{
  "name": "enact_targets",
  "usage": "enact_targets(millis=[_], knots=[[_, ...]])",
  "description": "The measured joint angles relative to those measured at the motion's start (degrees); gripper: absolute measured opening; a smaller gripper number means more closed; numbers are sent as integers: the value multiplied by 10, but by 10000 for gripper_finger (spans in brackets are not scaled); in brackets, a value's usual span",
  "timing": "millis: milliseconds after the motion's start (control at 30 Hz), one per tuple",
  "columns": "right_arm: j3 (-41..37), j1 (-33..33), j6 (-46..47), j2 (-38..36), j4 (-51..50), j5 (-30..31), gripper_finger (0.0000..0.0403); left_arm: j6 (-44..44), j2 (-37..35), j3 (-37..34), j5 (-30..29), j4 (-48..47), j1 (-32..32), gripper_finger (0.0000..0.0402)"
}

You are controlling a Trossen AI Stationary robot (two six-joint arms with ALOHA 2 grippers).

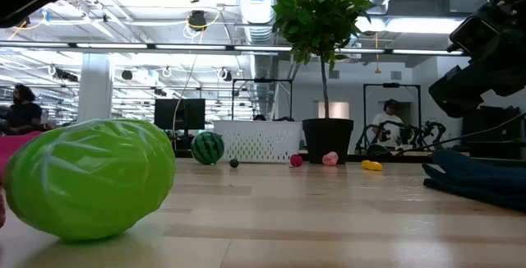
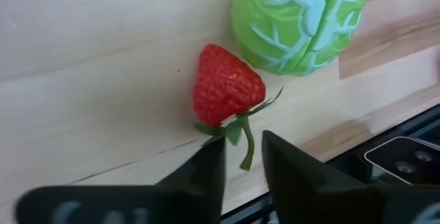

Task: Pick and placing Produce into tupperware
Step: Put the red strawberry into the white basket

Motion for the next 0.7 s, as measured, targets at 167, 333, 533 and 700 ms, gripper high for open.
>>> enact_targets(millis=[167,333,533,700], knots=[[0,0,0,0,0,0,182,-7,1,0,-1,0,0,10],[0,0,0,0,0,0,182,-73,2,0,-8,-12,-3,4],[0,0,0,0,0,0,182,-83,2,0,-63,-11,-16,2],[0,0,0,0,0,0,182,-96,-6,0,-86,-26,-23,1]])
